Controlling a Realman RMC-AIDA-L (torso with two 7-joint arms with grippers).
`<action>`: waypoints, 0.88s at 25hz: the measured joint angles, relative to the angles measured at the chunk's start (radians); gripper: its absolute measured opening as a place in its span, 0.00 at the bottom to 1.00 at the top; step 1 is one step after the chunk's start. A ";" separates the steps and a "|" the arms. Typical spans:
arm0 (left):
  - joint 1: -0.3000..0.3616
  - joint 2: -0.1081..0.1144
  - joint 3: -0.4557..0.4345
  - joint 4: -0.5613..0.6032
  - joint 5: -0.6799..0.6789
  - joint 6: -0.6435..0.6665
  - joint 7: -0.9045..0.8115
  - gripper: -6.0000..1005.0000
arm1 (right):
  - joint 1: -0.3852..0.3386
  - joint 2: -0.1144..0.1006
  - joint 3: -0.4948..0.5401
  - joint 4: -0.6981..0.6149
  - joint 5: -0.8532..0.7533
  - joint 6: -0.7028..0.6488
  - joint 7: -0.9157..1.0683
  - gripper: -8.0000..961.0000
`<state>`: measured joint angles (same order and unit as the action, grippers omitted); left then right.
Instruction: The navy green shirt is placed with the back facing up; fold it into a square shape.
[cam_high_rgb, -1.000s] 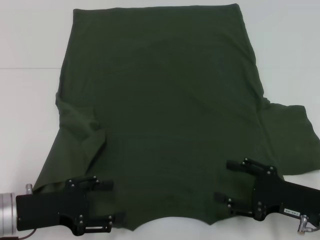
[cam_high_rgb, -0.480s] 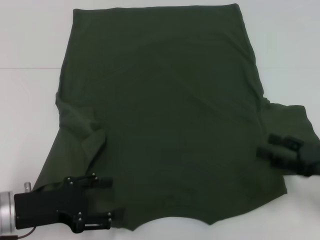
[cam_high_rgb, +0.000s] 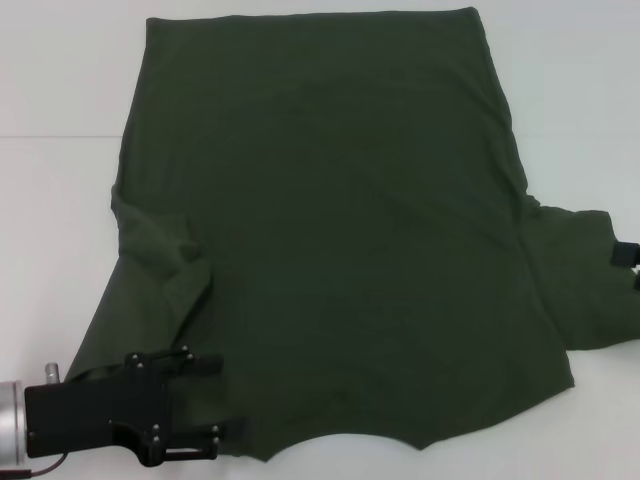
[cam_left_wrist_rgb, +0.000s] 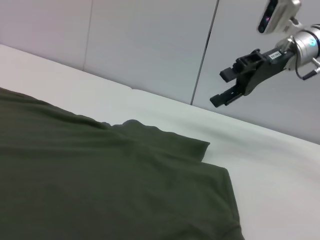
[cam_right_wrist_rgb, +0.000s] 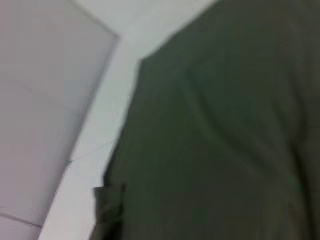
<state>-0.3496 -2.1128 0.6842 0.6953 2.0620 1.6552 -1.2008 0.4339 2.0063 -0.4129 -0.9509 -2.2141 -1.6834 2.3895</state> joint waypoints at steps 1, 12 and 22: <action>0.000 0.000 0.001 0.001 0.002 0.002 0.000 0.83 | 0.005 -0.014 -0.003 -0.001 -0.028 0.001 0.052 0.92; -0.007 0.002 0.010 0.006 0.007 0.025 0.033 0.83 | 0.055 -0.097 -0.008 0.006 -0.254 0.040 0.268 0.92; -0.007 0.002 0.015 0.000 0.009 0.027 0.051 0.83 | 0.128 -0.110 -0.014 0.076 -0.383 0.124 0.310 0.92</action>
<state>-0.3563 -2.1107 0.6996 0.6950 2.0709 1.6818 -1.1503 0.5616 1.8962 -0.4266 -0.8749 -2.5971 -1.5595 2.6993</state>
